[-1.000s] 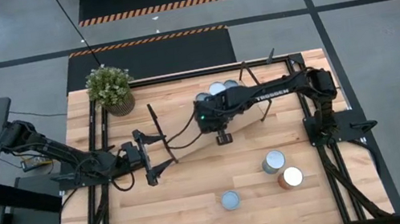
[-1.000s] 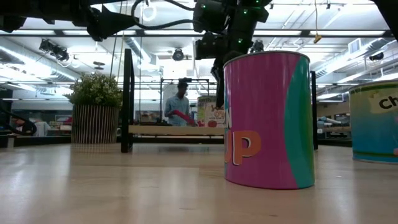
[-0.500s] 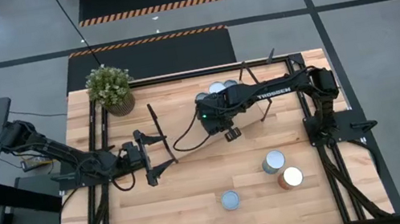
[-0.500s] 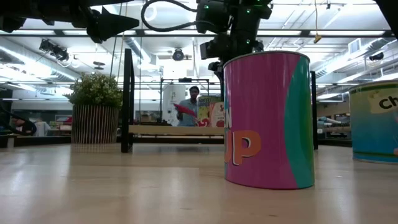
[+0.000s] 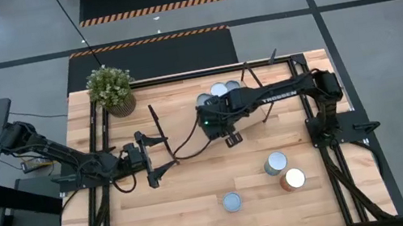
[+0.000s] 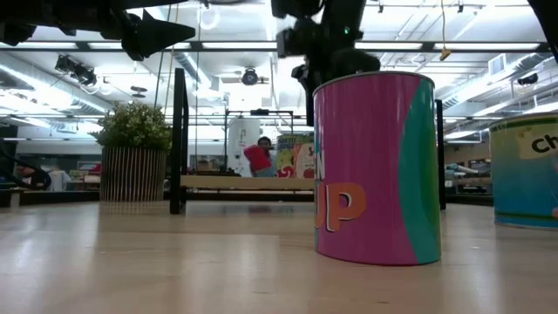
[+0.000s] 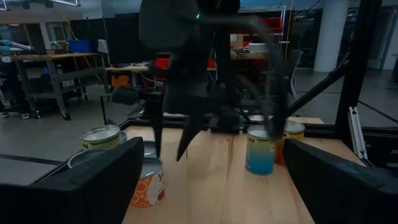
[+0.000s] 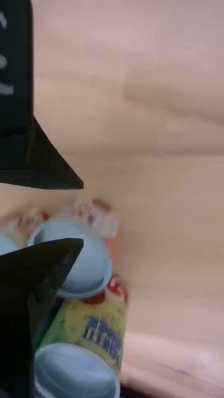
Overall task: Pick and place cans onto a shelf
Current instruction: Put the pink can on the shelf
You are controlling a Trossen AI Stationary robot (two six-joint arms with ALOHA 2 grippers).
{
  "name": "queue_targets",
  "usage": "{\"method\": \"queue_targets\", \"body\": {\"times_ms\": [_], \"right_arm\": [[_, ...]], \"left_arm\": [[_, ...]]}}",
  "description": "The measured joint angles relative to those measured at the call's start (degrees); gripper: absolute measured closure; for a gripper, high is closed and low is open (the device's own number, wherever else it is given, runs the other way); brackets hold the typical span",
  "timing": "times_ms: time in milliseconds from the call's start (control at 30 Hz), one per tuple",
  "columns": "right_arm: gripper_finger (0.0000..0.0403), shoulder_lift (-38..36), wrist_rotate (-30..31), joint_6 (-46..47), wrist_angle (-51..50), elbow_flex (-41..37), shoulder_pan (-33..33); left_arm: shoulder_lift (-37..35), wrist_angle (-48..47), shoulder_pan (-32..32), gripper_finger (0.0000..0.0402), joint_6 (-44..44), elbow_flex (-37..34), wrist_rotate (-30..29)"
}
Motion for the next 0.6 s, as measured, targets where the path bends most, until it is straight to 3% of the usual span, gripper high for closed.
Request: {"method": "queue_targets", "body": {"times_ms": [267,600], "right_arm": [[0.0233,-0.1,-12.7,9.6,0.1,1.0,4.9],[0.0143,0.6,-13.8,12.7,8.5,-0.5,16.4]], "left_arm": [[0.0,-0.3,0.0,0.0013,0.0,0.0,0.0],[0.0,-0.1,0.2,0.0013,0.5,0.0,0.0]]}}
